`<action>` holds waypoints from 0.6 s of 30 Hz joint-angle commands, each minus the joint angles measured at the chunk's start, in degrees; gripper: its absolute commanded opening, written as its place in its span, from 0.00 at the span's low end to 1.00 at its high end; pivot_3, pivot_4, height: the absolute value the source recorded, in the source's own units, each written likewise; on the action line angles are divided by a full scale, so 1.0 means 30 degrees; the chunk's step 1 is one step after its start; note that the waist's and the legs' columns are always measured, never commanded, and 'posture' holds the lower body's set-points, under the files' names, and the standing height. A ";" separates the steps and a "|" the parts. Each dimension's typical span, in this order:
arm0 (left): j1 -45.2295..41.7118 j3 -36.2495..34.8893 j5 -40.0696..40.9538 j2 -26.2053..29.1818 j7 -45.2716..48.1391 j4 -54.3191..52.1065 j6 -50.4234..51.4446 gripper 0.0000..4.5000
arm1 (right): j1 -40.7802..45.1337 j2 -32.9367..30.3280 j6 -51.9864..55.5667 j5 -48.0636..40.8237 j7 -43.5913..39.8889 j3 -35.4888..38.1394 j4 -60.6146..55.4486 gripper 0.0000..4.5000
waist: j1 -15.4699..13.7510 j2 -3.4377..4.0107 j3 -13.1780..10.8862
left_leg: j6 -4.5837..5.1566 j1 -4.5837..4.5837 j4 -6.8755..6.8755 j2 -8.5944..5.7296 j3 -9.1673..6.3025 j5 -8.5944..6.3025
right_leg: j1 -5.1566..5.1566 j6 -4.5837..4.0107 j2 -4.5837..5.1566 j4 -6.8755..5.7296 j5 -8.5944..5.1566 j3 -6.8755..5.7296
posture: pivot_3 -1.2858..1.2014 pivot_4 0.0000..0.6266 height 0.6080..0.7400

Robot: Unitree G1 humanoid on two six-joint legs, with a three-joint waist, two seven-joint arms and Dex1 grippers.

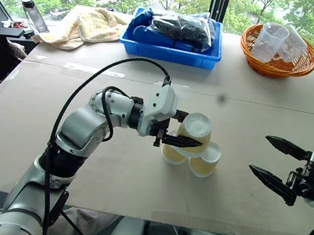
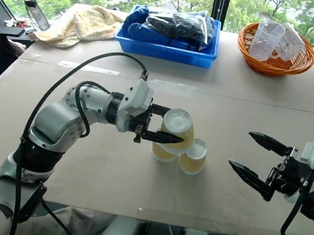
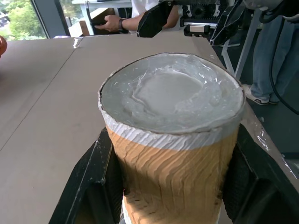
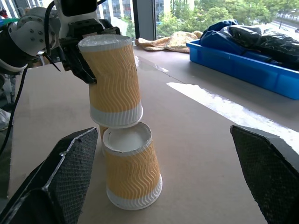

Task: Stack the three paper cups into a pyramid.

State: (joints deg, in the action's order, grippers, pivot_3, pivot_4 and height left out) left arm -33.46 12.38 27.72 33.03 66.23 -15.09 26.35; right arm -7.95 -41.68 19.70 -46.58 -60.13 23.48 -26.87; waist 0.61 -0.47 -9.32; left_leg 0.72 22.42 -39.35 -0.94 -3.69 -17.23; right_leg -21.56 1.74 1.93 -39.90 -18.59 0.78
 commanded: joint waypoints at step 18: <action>0.0828 -0.1607 0.2089 -0.0830 -0.0217 -0.1298 -0.0081 0.99 | 0.0626 0.0128 -0.0537 0.0326 -0.0310 -0.0099 0.0204 1.00 | 0.0002 -0.0001 0.0000 | 0.0000 0.0002 -0.0002 0.0000 -0.0002 0.0000 | 0.0000 0.0000 0.0001 -0.0002 0.0000 -0.0003 | 0.52 0.24 1.00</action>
State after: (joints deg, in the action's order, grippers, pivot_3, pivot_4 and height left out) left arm -31.03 9.43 31.22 30.41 65.28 -15.84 25.60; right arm -6.38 -41.44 19.47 -45.46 -60.57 22.93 -25.84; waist 0.61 -0.47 -9.32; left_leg 0.72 22.43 -39.35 -0.94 -3.70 -17.23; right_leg -21.56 1.74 1.93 -39.91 -18.59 0.77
